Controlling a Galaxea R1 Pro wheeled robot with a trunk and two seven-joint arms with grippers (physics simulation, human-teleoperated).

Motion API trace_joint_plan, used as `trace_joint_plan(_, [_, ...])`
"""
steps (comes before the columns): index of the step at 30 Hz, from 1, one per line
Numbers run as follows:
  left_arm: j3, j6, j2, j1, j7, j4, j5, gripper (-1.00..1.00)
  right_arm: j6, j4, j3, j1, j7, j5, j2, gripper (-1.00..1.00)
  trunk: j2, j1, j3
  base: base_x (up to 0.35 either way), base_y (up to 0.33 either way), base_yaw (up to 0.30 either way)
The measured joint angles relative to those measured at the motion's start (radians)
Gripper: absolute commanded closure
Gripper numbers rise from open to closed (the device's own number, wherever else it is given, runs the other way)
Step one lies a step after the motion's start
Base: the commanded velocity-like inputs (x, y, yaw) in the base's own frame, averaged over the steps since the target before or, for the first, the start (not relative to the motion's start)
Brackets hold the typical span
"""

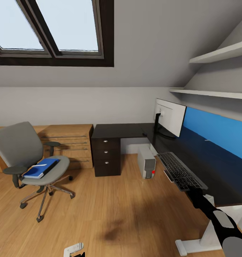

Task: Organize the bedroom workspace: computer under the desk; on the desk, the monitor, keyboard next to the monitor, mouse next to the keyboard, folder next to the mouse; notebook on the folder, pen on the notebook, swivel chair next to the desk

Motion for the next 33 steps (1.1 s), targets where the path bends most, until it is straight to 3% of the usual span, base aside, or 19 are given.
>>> trace_joint_plan(11, [0.0, 0.0, 0.0, 0.0, 0.001, 0.0, 0.0, -1.0, 0.0, -0.001, 0.001, 0.0, -0.002, 0.0, 0.002, 1.0, 0.077, -0.042, 0.034, 0.0, 0.0, 0.033])
trace_joint_plan(33, [-0.001, 0.0, 0.0, 0.0, 0.006, 0.001, 0.0, -1.0, -0.001, -0.001, 0.001, 0.0, -0.003, 0.004, 0.006, 1.0, 0.231, -0.127, 0.103, 0.0, 0.0, 0.248])
